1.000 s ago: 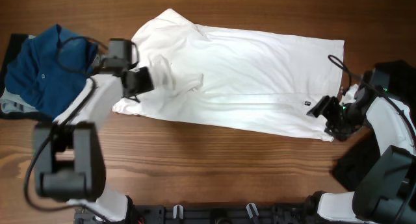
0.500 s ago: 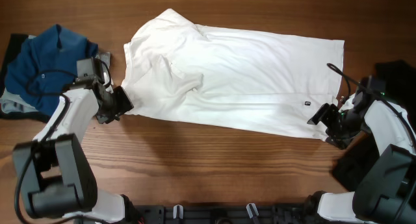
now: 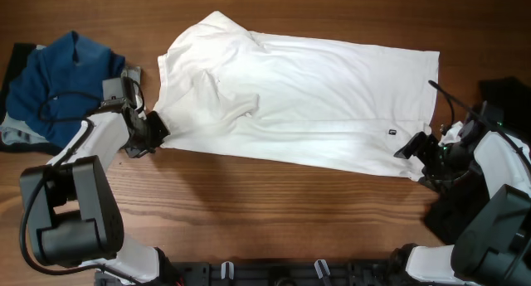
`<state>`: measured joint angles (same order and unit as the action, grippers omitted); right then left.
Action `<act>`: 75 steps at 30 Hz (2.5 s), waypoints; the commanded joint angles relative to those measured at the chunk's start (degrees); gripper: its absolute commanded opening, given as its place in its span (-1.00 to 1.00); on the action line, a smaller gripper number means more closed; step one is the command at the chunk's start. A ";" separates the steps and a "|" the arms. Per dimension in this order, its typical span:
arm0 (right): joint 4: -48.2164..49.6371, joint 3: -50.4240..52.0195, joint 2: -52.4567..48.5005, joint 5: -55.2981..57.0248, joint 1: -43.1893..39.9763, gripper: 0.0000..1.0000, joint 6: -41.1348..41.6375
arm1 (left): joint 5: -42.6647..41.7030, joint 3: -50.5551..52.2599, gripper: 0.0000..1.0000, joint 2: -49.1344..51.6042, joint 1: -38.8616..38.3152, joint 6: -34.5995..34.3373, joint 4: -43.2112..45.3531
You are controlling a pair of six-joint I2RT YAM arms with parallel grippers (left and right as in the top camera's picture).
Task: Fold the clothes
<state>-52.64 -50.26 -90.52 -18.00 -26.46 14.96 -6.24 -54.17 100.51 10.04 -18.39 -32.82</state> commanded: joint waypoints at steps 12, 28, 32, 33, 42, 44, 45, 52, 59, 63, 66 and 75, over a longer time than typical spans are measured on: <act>14.21 8.33 0.92 -4.37 -0.15 -0.33 0.52 | 2.67 0.48 -0.92 0.07 2.36 -0.57 -2.08; -1.66 2.43 12.28 14.23 -2.45 -0.92 10.54 | 2.23 0.81 -0.92 -3.87 2.34 -4.59 -23.58; -1.95 2.43 12.26 14.62 -2.45 -0.24 10.51 | 2.25 0.83 -0.92 -3.87 2.34 -4.57 -27.96; -1.66 2.43 12.26 14.62 -2.45 0.05 10.51 | 2.25 0.83 -0.91 -3.87 2.34 -4.55 -28.65; 5.18 -3.98 12.33 2.99 -2.43 0.48 4.15 | -3.48 -5.33 -0.13 -6.75 2.34 -2.01 -31.58; 5.18 -7.41 12.33 -2.08 -2.38 0.47 2.62 | -5.60 -10.34 -0.12 -7.85 2.23 -1.29 -32.63; 5.22 -8.72 12.33 -4.15 -2.38 0.46 2.25 | -6.12 -12.39 -0.12 -8.20 2.10 -0.83 -32.61; 7.50 -16.17 12.33 -18.51 -2.32 0.39 -1.40 | -7.43 -28.37 -0.15 -8.48 -6.36 11.17 -12.98; 6.69 -16.09 12.13 -18.47 -2.27 0.40 -1.46 | -5.03 -28.79 0.15 1.60 -12.72 13.38 9.49; 5.49 -16.04 12.09 -17.46 -2.27 0.40 -1.51 | -6.73 -32.35 0.14 13.62 -13.20 12.83 13.68; 4.87 -16.02 12.09 -15.37 -2.27 0.41 -1.46 | -7.87 -36.65 0.13 21.11 -13.33 12.83 15.43; 3.26 -15.72 12.09 -12.83 -2.27 0.42 -1.46 | -4.52 -40.02 0.36 31.74 -14.71 12.87 23.26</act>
<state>-49.08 -65.45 -78.78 -32.14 -28.71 14.63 -12.99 -91.79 130.98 -3.88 -6.37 -12.01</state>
